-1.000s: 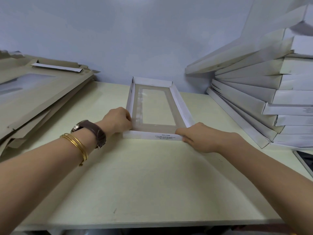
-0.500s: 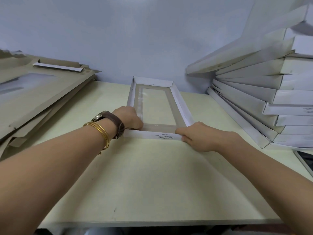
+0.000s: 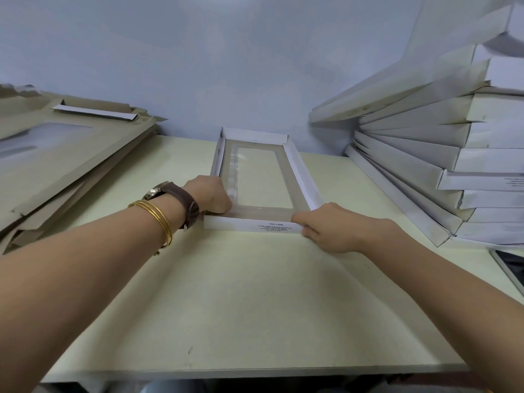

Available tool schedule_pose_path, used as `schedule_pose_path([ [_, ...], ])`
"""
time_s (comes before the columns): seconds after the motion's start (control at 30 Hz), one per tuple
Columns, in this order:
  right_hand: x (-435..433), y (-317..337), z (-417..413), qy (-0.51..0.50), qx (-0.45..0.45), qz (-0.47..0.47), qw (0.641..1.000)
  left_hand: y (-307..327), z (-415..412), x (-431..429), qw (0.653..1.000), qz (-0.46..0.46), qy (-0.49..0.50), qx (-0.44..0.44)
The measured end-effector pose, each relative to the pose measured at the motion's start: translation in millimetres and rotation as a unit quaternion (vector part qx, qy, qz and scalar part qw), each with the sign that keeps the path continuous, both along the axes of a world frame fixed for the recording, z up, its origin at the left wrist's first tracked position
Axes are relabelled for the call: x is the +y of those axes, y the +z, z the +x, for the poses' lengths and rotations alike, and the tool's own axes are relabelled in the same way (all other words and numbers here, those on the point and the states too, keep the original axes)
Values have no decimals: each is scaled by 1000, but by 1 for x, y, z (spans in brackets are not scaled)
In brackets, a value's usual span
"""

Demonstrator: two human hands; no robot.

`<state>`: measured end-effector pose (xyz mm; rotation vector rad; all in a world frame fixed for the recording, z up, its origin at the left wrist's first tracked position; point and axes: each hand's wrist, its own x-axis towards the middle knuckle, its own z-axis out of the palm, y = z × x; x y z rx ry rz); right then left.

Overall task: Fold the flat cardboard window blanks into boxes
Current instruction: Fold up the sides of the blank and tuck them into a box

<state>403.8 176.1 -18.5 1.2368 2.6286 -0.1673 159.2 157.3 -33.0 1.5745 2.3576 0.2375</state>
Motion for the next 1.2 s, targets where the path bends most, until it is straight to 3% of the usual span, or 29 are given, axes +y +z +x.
schedule_pose_path([
  [0.37, 1, 0, 2, 12, -4, -2, 1000, 12, -13, -9, 990, -2, 18, -141],
  [0.8, 2, -2, 3, 21, 6, 5, 1000, 18, -17, -19, 973, -2, 6, -230],
  [1.2, 3, -4, 4, 25, 18, 17, 999, 7, -12, -18, 987, -15, -4, -162],
])
